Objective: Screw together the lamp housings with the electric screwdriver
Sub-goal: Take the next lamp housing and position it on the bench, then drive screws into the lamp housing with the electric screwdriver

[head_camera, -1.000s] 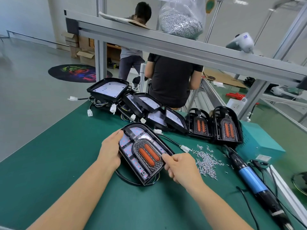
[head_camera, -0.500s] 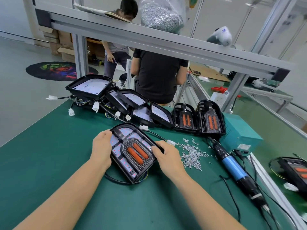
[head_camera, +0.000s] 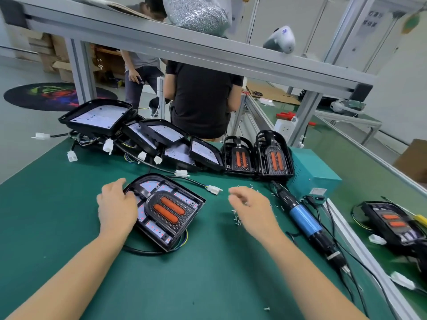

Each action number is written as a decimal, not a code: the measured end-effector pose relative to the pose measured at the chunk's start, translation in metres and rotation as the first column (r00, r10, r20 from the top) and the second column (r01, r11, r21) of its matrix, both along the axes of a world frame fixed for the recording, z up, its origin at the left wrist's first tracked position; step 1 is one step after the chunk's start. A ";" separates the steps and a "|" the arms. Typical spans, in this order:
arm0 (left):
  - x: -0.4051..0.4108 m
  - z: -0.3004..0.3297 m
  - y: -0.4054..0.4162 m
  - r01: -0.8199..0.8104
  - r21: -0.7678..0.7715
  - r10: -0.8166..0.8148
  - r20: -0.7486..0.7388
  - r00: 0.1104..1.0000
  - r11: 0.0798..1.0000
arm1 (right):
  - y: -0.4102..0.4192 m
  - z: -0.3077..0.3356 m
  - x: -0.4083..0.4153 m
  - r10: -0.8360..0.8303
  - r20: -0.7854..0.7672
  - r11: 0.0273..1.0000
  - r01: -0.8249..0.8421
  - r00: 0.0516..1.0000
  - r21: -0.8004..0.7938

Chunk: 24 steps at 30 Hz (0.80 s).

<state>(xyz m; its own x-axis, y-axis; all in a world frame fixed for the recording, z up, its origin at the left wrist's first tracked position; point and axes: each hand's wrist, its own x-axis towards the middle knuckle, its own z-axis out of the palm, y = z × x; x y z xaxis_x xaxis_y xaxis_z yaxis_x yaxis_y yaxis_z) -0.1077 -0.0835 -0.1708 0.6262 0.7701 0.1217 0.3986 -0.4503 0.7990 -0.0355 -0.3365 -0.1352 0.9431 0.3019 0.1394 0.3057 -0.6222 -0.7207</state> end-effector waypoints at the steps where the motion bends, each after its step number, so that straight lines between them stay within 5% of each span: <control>1: -0.002 0.005 -0.002 -0.007 0.020 0.006 0.033 0.999 1.000 | -0.016 0.002 0.003 -0.051 0.041 0.998 0.052 0.998 -0.028; 6: -0.009 0.040 -0.033 0.079 0.269 -0.165 0.315 0.935 0.960 | -0.097 0.000 0.014 -0.286 0.208 0.921 0.328 0.935 -0.208; 9: -0.013 0.057 -0.076 0.368 0.342 -0.483 0.369 0.794 0.865 | -0.132 -0.008 0.016 -0.382 0.178 0.834 0.421 0.907 -0.357; 13: -0.019 0.045 -0.130 0.819 0.314 -0.877 0.158 0.454 0.480 | -0.150 -0.023 0.015 -0.416 0.101 0.788 0.414 0.904 -0.456; 17: -0.023 0.015 -0.161 0.971 0.157 -0.978 -0.084 0.193 0.178 | -0.152 -0.033 0.012 -0.392 0.099 0.755 0.381 0.915 -0.533; 24: -0.035 -0.003 -0.176 0.990 0.088 -0.982 -0.148 0.120 0.108 | -0.142 -0.032 0.015 -0.388 0.171 0.689 0.408 0.906 -0.599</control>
<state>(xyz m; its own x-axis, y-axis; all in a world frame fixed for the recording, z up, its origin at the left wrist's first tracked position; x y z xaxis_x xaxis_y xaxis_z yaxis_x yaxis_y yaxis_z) -0.1429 -0.2597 -0.1738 0.8292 -0.5508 0.0952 -0.4547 -0.5655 0.6881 -0.0208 -0.4789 -0.1671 0.9933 -0.0726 0.0894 -0.0597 -0.9885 -0.1392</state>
